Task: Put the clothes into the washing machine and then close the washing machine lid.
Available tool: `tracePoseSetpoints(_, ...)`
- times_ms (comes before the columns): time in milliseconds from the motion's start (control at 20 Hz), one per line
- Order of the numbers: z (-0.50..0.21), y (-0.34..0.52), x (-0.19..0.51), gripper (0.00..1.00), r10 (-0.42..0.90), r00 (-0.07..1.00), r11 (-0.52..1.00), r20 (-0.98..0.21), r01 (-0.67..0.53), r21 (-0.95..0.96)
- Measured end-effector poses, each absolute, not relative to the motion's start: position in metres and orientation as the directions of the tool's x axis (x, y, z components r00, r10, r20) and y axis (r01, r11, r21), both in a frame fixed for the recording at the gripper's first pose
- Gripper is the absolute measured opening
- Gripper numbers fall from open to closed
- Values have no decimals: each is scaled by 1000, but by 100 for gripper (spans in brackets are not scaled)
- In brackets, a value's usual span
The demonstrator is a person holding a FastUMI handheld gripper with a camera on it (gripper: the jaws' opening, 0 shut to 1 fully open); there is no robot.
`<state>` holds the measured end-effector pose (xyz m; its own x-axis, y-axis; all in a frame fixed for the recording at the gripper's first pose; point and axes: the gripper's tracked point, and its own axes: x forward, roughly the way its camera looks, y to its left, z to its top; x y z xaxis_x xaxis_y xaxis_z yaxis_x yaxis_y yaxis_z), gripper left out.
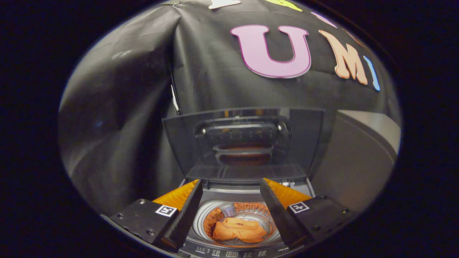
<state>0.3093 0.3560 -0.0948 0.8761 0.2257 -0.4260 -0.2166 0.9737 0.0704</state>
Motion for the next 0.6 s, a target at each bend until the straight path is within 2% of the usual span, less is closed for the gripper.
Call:
tracePoseSetpoints(350,-20,382,350,97,214,916,972,-339,-233,-16)
tracePoseSetpoints(600,37,391,397,97,192,969,981,-155,-189,34)
